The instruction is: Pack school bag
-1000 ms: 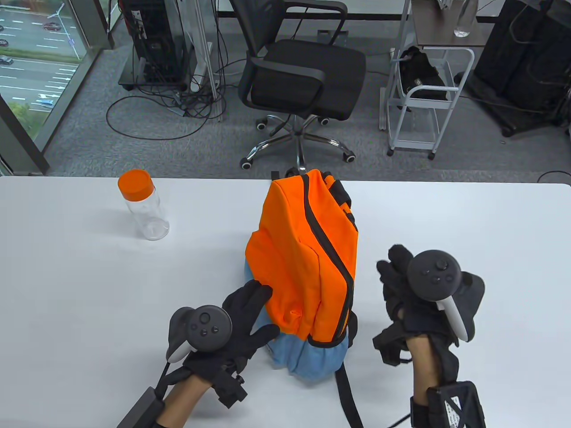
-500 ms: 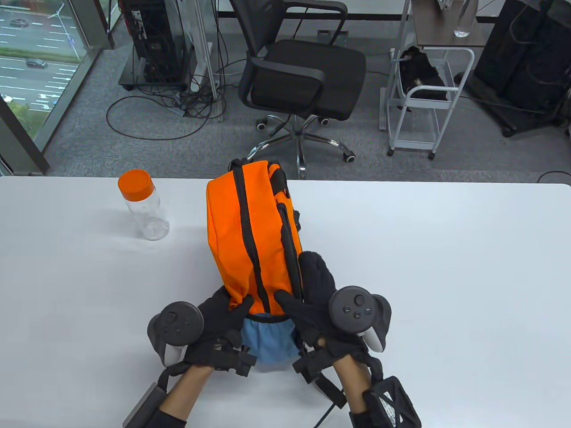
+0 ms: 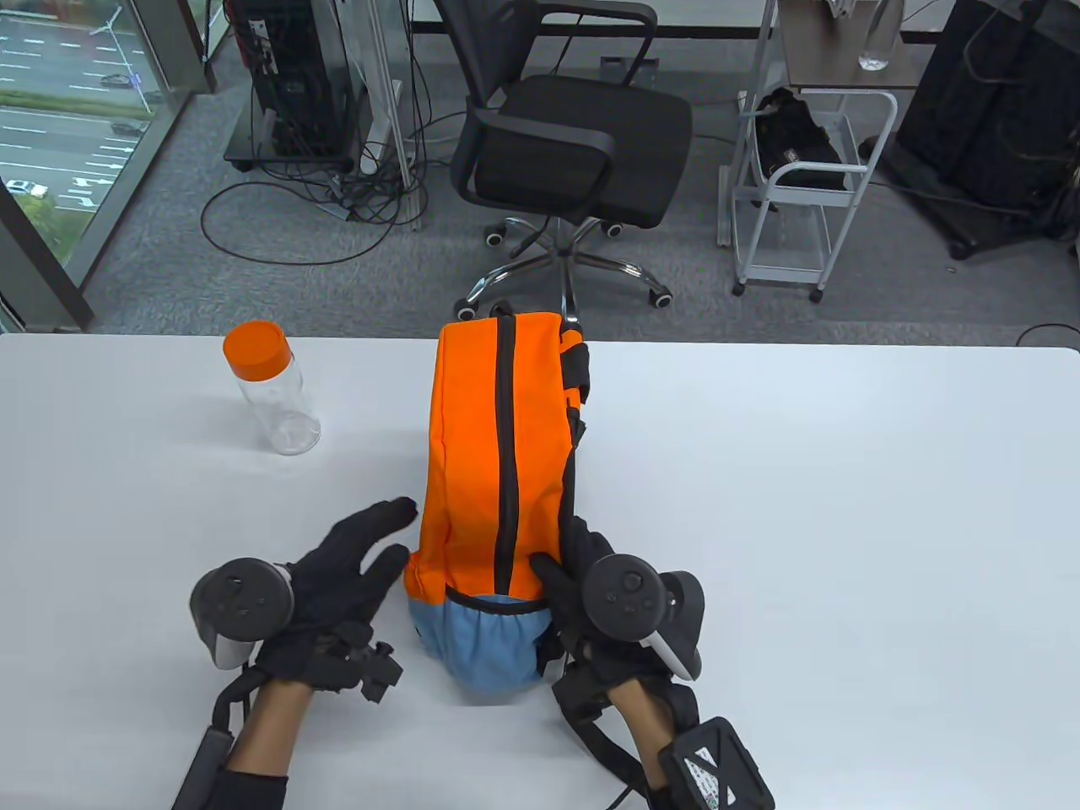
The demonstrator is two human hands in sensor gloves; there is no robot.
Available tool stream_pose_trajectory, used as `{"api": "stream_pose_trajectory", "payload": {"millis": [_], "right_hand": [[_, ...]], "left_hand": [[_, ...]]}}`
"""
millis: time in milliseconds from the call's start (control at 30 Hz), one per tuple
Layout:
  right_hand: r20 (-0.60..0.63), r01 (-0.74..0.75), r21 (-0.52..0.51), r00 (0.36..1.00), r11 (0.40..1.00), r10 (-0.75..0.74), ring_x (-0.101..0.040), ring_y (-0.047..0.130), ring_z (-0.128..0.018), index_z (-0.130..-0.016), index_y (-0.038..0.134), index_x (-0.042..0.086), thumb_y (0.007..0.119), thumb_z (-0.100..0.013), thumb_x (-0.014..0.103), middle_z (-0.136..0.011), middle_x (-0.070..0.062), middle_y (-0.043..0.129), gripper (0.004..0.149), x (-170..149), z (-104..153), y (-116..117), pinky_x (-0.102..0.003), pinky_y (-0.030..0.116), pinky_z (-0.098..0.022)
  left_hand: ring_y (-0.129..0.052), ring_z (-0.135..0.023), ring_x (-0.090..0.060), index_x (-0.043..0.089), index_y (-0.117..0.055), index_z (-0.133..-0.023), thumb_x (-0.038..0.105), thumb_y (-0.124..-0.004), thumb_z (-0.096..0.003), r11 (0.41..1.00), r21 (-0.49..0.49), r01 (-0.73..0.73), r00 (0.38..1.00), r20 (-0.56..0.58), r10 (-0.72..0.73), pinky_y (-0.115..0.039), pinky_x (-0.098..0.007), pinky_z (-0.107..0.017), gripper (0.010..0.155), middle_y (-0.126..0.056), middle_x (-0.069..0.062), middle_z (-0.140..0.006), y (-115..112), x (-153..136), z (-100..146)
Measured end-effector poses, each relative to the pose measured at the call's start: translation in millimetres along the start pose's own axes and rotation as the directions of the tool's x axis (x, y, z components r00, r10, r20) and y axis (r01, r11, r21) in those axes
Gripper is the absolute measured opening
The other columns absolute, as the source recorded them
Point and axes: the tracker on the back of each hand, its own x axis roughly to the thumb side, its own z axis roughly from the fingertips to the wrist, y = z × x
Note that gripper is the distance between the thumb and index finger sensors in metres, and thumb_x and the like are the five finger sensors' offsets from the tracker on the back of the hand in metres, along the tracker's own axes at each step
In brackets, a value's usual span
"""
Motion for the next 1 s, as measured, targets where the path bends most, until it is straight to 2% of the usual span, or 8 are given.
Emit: {"api": "stream_pose_trajectory", "payload": {"millis": [267,500,667,733,767,800,867,1000], "right_hand": [[0.014,-0.041,-0.018,0.999,0.999,0.041,-0.038,0.1,-0.054,-0.094,0.069,-0.008,0.073,-0.048,0.036,-0.074,-0.028,0.091,0.064,0.3,3.6,0.0,-0.057,0.083,-0.046],[0.019,-0.064,-0.005,0.998,0.998,0.064,-0.038,0.1,-0.054,-0.094,0.068,-0.009,0.073,-0.048,0.036,-0.075,-0.028,0.09,0.064,1.1,3.9,-0.1,-0.057,0.083,-0.046],[0.014,-0.066,0.009,0.998,0.998,0.066,-0.038,0.1,-0.055,-0.095,0.067,-0.009,0.073,-0.048,0.036,-0.075,-0.028,0.09,0.065,1.1,3.8,0.0,-0.057,0.083,-0.046],[0.009,-0.072,0.017,0.997,0.997,0.072,-0.038,0.099,-0.055,-0.095,0.066,-0.009,0.072,-0.048,0.036,-0.076,-0.028,0.09,0.065,1.4,3.9,-0.2,-0.057,0.083,-0.046],[0.004,-0.077,0.023,0.997,0.997,0.077,-0.039,0.099,-0.055,-0.095,0.066,-0.009,0.072,-0.049,0.036,-0.076,-0.028,0.09,0.065,1.5,3.7,-0.1,-0.057,0.083,-0.046],[0.003,-0.079,0.025,0.997,0.997,0.079,-0.039,0.099,-0.055,-0.095,0.066,-0.009,0.072,-0.049,0.036,-0.076,-0.028,0.09,0.065,1.7,3.6,0.0,-0.057,0.083,-0.046],[0.001,-0.088,0.028,0.996,0.996,0.088,-0.039,0.099,-0.055,-0.096,0.065,-0.008,0.072,-0.049,0.037,-0.076,-0.028,0.09,0.065,2.3,3.4,0.8,-0.057,0.082,-0.046],[0.006,-0.093,-0.003,0.996,0.996,0.093,-0.039,0.099,-0.054,-0.096,0.064,-0.009,0.071,-0.048,0.037,-0.075,-0.028,0.09,0.066,3.8,4.0,7.1,-0.057,0.083,-0.046]], "left_hand": [[-0.066,-0.094,-0.062,0.006,-0.053,-0.115,0.06,-0.065,-0.0503,0.815,-0.179,0.551,0.812,-0.111,-0.573,-0.064,-0.068,-0.066,0.085,-0.057,-0.034,-0.114,31.1,-38.1,-88.2],[-0.052,-0.099,-0.063,0.027,-0.05,-0.113,0.06,-0.067,-0.0498,0.662,-0.233,0.712,0.637,-0.18,-0.749,-0.063,-0.078,-0.063,0.074,-0.033,-0.029,-0.116,34.2,-79.2,-162.5],[-0.036,-0.1,-0.074,0.022,-0.007,-0.118,0.068,-0.066,-0.0487,0.594,-0.464,0.656,0.515,-0.3,-0.803,-0.059,-0.082,-0.064,0.101,-0.001,-0.039,-0.115,28.8,-117.7,-192.9],[-0.04,-0.1,-0.075,0.023,-0.016,-0.12,0.067,-0.067,-0.0482,0.576,-0.52,0.63,0.488,-0.312,-0.815,-0.061,-0.081,-0.064,0.099,-0.007,-0.042,-0.115,27.9,-131.3,-199.3],[-0.052,-0.099,-0.072,0.022,-0.034,-0.12,0.065,-0.07,-0.0475,0.572,-0.544,0.613,0.489,-0.307,-0.816,-0.068,-0.077,-0.063,0.092,-0.023,-0.042,-0.118,26.5,-139.2,-201.1],[-0.071,-0.095,-0.065,0.024,-0.032,-0.119,0.065,-0.071,-0.0472,0.571,-0.542,0.616,0.49,-0.304,-0.817,-0.081,-0.066,-0.06,0.091,-0.037,-0.039,-0.117,27.6,-141.5,-200.1],[-0.093,-0.079,-0.054,0.017,-0.051,-0.116,0.058,-0.079,-0.0467,0.622,-0.408,0.668,0.546,-0.299,-0.783,-0.091,-0.052,-0.049,0.085,-0.057,-0.04,-0.11,28.6,-136.5,-198.6],[-0.099,-0.073,-0.05,0.014,-0.058,-0.114,0.06,-0.077,-0.0497,0.553,-0.405,0.728,0.551,-0.135,-0.824,-0.094,-0.039,-0.042,0.081,-0.066,-0.036,-0.108,36.0,-95.2,-179.2]]}}
